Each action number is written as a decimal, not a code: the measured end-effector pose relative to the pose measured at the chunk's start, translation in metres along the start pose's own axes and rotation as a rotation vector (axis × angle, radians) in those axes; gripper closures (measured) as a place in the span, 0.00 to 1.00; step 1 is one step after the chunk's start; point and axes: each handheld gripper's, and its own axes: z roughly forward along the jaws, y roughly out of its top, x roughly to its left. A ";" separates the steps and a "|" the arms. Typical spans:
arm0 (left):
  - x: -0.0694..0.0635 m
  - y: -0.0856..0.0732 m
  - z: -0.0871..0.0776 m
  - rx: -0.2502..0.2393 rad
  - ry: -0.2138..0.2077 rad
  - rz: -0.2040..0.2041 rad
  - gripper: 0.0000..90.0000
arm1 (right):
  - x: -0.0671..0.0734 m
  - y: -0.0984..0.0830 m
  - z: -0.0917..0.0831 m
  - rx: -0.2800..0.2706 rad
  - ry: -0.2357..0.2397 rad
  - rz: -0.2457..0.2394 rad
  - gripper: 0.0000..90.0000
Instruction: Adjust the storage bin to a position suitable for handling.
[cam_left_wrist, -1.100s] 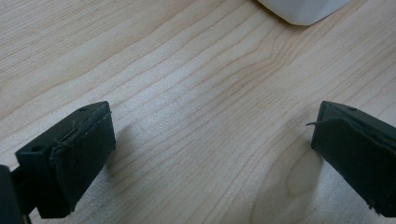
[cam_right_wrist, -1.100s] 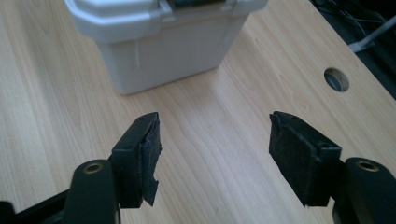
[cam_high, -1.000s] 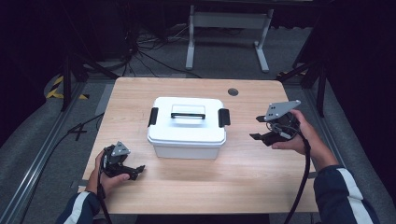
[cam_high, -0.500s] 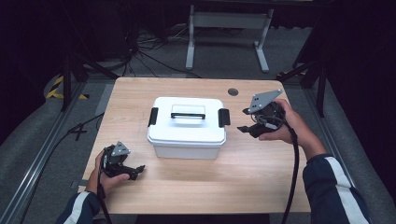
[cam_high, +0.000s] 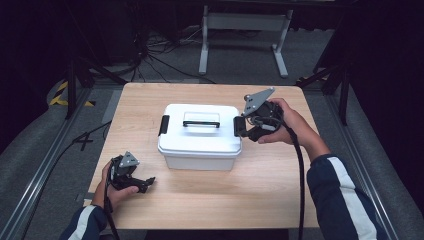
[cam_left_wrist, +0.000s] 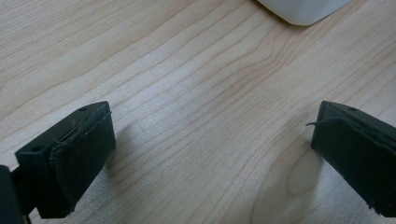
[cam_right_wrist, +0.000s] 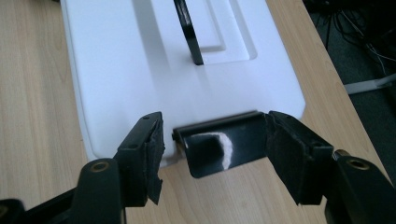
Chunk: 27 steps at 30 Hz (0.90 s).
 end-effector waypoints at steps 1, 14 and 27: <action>0.000 0.000 0.000 0.000 0.000 0.000 0.00 | 0.000 0.003 0.002 0.008 0.000 -0.007 0.43; 0.000 0.000 0.000 -0.003 -0.003 0.003 0.00 | -0.004 0.028 0.022 0.054 0.039 -0.047 0.46; 0.000 0.000 0.000 -0.003 -0.004 0.003 0.00 | -0.008 0.047 0.039 0.086 0.070 -0.085 0.52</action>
